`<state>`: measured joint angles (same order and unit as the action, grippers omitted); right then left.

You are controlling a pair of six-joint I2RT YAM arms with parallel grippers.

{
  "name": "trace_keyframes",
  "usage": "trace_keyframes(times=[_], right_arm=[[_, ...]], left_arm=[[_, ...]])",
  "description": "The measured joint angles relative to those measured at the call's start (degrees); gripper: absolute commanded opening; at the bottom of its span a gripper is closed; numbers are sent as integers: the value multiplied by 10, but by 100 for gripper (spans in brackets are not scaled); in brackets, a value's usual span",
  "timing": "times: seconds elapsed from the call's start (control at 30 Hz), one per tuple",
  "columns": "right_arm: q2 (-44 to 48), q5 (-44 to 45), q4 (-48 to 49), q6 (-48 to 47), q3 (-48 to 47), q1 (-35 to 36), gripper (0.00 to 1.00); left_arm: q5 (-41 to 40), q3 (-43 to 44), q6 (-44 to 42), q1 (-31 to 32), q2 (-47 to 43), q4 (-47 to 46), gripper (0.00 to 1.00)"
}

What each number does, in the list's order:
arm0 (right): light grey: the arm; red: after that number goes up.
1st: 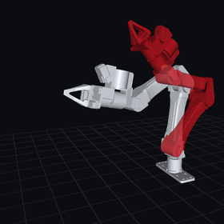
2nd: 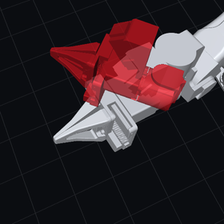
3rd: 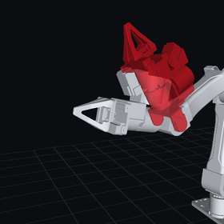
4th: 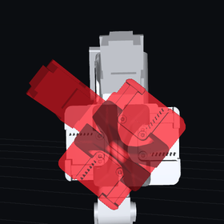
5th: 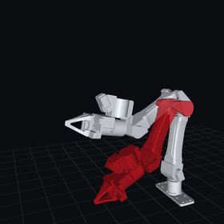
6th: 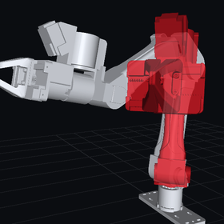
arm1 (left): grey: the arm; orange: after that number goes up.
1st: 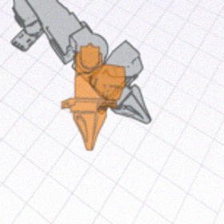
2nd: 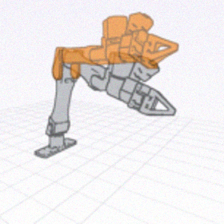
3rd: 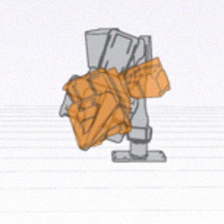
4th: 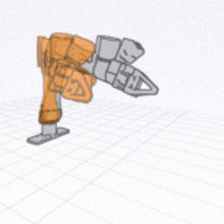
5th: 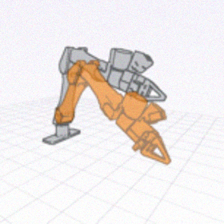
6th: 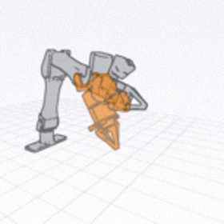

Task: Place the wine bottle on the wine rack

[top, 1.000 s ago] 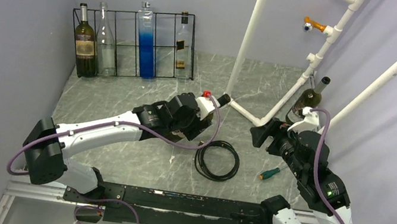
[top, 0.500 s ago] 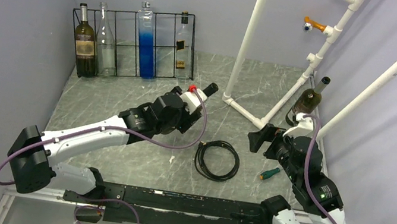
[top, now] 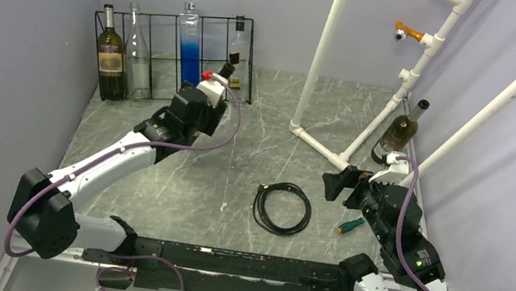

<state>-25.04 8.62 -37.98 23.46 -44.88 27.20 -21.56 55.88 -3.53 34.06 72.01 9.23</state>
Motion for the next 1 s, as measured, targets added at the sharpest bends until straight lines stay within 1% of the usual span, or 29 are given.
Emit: trace_keyframes(times=[0.13,0.37,0.43,0.53,0.7,0.8,1.0], right_arm=[[1,-3,7,-3,3,0,100],[1,-12,11,-6,3,0,100],[1,-16,12,-6,3,0,100],[5,-17,12,-6,4,0,100],[10,-17,12,-5,4,0,100],[10,-17,12,-5,4,0,100],[10,-17,12,-5,4,0,100]], left_arm=[[-4,23,1,-56,19,-9,0],[-7,55,2,-149,78,-97,0],[-6,71,4,-178,106,-116,0],[-2,119,14,-218,165,-132,0],[4,189,23,-254,247,-151,0],[9,223,32,-261,285,-158,0],[13,320,70,-276,379,-155,0]])
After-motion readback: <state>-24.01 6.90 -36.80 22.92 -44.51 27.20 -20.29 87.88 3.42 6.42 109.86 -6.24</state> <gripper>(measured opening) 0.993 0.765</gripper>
